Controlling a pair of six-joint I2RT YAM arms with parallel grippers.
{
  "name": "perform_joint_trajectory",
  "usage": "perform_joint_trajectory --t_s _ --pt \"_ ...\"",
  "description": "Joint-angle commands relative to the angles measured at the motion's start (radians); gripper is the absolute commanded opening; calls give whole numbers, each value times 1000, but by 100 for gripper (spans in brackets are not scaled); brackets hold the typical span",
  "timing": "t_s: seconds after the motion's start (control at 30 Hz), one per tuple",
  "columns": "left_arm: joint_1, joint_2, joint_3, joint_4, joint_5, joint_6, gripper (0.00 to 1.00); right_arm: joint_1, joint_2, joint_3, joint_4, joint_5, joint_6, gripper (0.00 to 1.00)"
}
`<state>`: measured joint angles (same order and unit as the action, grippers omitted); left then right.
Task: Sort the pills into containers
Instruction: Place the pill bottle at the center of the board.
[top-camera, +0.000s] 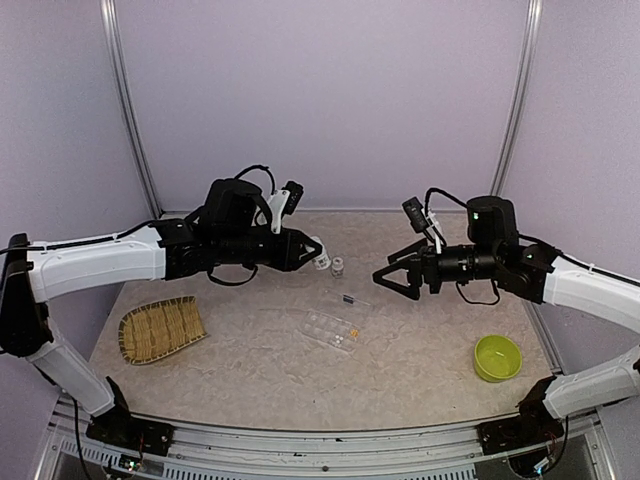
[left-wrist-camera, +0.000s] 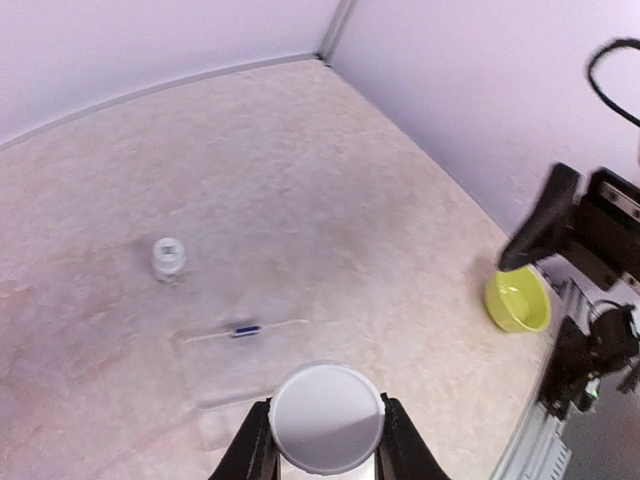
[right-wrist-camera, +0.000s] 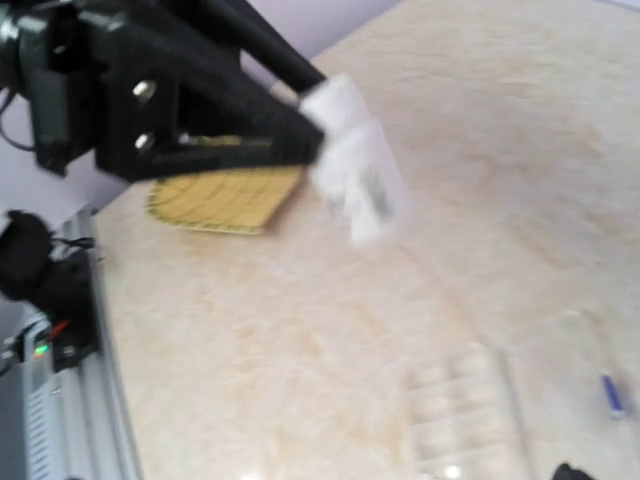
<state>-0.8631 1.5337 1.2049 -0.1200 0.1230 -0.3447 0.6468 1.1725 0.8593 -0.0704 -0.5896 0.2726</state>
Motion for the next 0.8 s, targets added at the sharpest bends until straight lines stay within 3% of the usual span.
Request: perform_joint_trajectory --t_s 0.0,0.3,0.77 --pt "46 24 -9 -50 -245 -60 10 -8 -32 9 -42 111 -33 100" --pt "125 177 -13 -64 -403 -92 14 -7 -45 -9 -41 139 -37 100" --pt "188 401 -3 77 -434 -123 13 -7 -48 -38 -34 149 -36 100"
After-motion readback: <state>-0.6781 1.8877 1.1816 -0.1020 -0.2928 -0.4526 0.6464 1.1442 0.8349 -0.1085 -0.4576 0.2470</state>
